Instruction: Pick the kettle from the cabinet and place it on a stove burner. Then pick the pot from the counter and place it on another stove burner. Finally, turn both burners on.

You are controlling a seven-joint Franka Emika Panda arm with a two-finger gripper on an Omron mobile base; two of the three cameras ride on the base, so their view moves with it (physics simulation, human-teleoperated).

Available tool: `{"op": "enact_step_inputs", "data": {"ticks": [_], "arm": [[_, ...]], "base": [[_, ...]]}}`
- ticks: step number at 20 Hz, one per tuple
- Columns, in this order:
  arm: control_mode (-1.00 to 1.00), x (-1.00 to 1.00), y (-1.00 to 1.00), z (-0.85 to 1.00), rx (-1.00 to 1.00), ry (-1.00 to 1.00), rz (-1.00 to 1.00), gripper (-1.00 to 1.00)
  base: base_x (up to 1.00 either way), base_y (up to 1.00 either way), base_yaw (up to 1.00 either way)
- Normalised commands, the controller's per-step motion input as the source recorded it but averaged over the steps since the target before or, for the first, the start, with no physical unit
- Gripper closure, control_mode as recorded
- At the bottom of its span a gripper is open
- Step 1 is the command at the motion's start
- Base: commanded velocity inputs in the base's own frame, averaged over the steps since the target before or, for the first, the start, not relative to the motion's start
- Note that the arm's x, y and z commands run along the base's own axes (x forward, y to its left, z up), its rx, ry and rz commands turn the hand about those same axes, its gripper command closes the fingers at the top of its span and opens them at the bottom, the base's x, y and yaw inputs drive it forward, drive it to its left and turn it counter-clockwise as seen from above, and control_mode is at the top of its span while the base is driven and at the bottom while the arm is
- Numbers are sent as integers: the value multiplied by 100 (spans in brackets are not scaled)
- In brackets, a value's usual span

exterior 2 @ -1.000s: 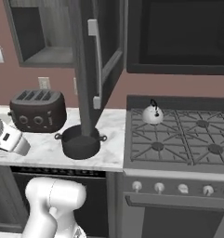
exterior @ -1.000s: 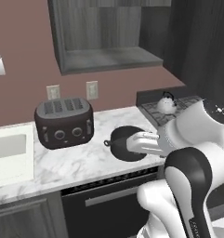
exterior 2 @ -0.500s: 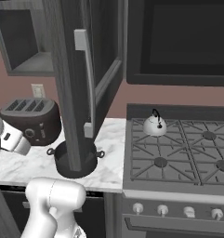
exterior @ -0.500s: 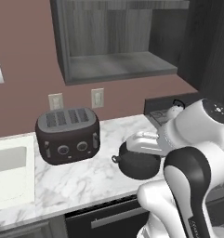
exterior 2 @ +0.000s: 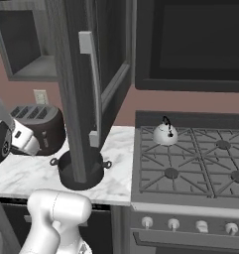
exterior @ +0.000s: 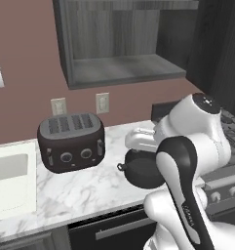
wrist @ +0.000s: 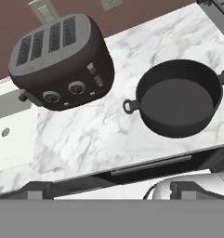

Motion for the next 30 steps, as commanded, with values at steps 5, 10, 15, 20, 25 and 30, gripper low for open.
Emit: {"op": "enact_step_inputs", "data": {"ticks": [5,10,15,20,25,30], "arm": [[-100,39,0,-4,-2,0,0,-100],[-100,14,0,-12,-3,0,0,-100],[-100,1,0,-25,-6,0,0,-100],[-100,0,0,-16,-4,0,0,-100],[-100,1,-3,-12,-3,0,0,-100],[-100,2,-15,-14,-3,0,0,-100]], "base": [[0,0,0],[0,0,0],[0,0,0],[0,0,0],[0,0,0],[0,0,0]]}}
